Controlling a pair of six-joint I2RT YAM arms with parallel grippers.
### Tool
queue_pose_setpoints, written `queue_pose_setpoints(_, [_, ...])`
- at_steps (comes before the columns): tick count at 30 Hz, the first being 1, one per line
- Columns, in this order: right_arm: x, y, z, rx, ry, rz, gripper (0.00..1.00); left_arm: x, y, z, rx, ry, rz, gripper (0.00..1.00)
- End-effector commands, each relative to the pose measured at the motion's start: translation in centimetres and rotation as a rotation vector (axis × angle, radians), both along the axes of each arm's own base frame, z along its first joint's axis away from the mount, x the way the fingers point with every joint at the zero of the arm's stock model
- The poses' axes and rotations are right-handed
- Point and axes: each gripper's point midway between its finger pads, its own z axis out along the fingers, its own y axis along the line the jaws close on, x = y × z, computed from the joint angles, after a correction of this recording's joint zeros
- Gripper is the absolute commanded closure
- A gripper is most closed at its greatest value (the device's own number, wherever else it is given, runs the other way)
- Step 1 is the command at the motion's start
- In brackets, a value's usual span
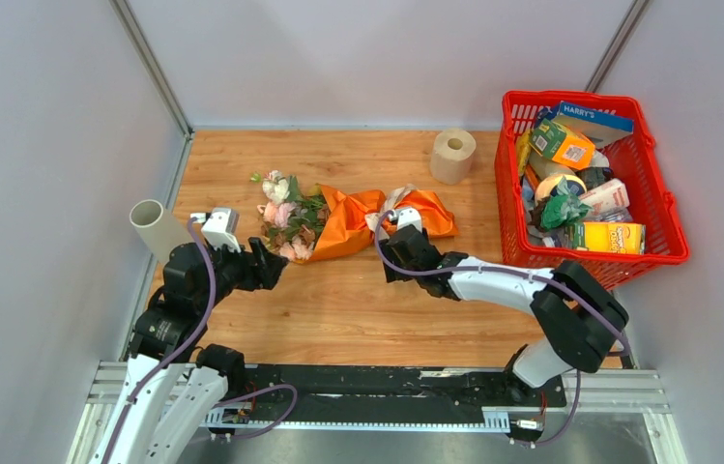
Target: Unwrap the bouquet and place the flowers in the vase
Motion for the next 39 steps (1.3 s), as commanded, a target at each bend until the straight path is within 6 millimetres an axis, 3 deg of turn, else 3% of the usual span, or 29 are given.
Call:
queue_pose_setpoints(1, [2.5,2.6,1.2,0.123,-0.045,0.052,0.34,0.0,0.1,0.4,-0.003,-0.014,0.012,0.21])
queue_pose_setpoints(4, [2.9,2.5,0.0,0.11,-0.021,0.041,0.44,0.0,0.2,0.4,-0.004,-0.014,0.014,0.21])
queue_pose_setpoints(10, [2.9,2.3,-2.4,0.072,0.026,0.015,0.54,0.1,0.4,0.4,-0.002,-0.016,0.026,0.21])
queue_pose_setpoints(13, [2.7,1.8,-2.7,0.046,0.04,-0.003,0.81,0.1,0.4,0.4,-0.002,-0.015,0.028,0.21])
queue_pose_setpoints(15, [2.2,2.0,-1.8,0.08,0.04,0.015,0.97,0.1,0.5,0.4,0.0,-0.016,0.032,0.21])
queue_pose_setpoints(16, [1.7,2.2,-1.3,0.108,0.045,0.033,1.0,0.1,0.5,0.4,-0.001,-0.016,0.034,0.21])
queue_pose_setpoints(18, [0.2,3.1,0.4,0.178,0.051,0.094,1.0,0.2,0.6,0.4,-0.001,-0.015,0.043,0.21])
queue_pose_setpoints(21, [-3.1,3.5,1.0,0.235,0.099,0.133,1.0,0.3,0.7,0.4,-0.007,-0.013,0.059,0.23])
queue_pose_setpoints(25, [-8.0,3.9,0.3,0.314,0.189,0.172,1.0,0.7,0.7,-0.1,-0.048,0.056,0.106,0.23])
queue_pose_setpoints(28, [-10.9,5.8,1.9,0.418,0.192,0.213,1.0,1.1,-0.3,-1.0,-0.09,0.13,0.099,0.23])
queue_pose_setpoints(32, [-13.1,7.8,3.0,0.463,0.19,0.224,1.0,1.2,-1.9,-2.6,-0.188,0.174,0.071,0.25])
queue_pose_setpoints(39, [-16.5,12.7,3.6,0.496,0.214,0.284,1.0,0.5,-2.4,-5.8,-0.273,0.223,0.088,0.26])
